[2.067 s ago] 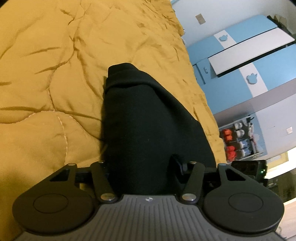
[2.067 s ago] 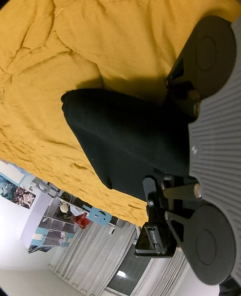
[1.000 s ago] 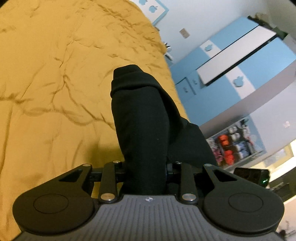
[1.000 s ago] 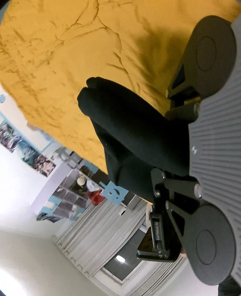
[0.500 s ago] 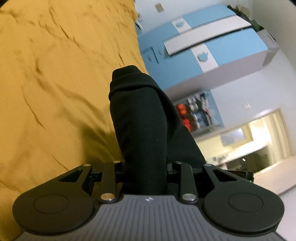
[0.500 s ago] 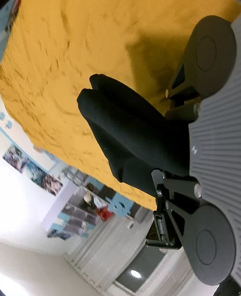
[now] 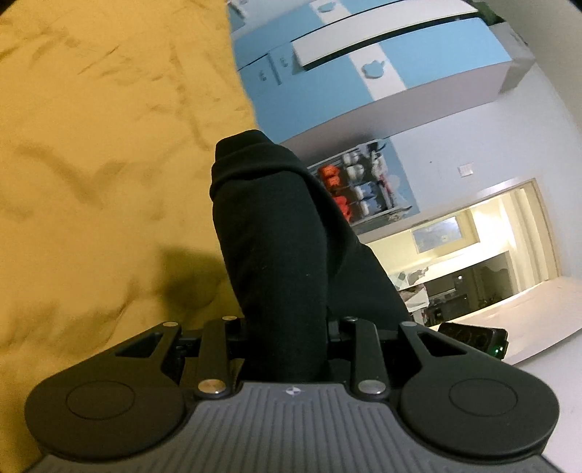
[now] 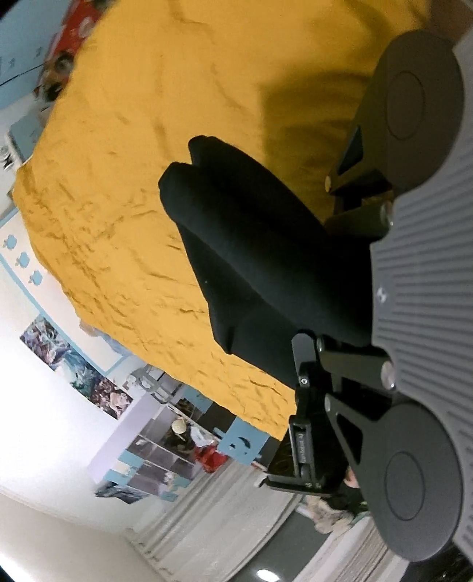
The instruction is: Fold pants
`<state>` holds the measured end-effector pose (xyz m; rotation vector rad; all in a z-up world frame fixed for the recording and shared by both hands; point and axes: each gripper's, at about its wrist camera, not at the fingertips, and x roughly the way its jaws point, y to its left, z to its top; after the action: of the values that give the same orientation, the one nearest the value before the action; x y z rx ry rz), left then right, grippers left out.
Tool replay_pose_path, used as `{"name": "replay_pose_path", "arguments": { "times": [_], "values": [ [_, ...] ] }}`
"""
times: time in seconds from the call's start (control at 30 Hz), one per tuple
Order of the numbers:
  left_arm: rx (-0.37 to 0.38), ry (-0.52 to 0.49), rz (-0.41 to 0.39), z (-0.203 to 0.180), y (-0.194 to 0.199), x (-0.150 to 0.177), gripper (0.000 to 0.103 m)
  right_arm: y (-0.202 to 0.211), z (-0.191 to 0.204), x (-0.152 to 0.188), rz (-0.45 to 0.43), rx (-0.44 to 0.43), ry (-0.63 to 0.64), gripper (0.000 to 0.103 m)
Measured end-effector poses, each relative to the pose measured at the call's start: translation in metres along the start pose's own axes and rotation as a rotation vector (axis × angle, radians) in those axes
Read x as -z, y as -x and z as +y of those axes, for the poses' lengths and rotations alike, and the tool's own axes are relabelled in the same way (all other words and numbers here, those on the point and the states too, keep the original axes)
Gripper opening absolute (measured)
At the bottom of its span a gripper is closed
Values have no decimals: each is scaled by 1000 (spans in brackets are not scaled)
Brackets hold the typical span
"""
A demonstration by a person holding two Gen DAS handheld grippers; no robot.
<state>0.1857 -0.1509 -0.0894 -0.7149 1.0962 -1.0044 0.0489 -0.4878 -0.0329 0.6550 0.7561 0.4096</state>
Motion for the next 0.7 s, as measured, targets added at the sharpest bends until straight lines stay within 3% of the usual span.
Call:
{"name": "replay_pose_path", "arguments": {
  "times": [0.17,0.4,0.53,0.7],
  "values": [
    [35,-60,-64,-29,-29,-42,33,10,-13,-72,-14,-4,79,17],
    [44,-72,-102,-40,-78,-100,33,6,-51,-168,-38,6,133,17],
    [31,-61,-99,-25,-103,-116,33,-11,-82,-198,-34,2,125,17],
    [-19,-21,-73,7,-135,-131,33,-47,-135,-210,-9,-19,71,17]
  ]
}}
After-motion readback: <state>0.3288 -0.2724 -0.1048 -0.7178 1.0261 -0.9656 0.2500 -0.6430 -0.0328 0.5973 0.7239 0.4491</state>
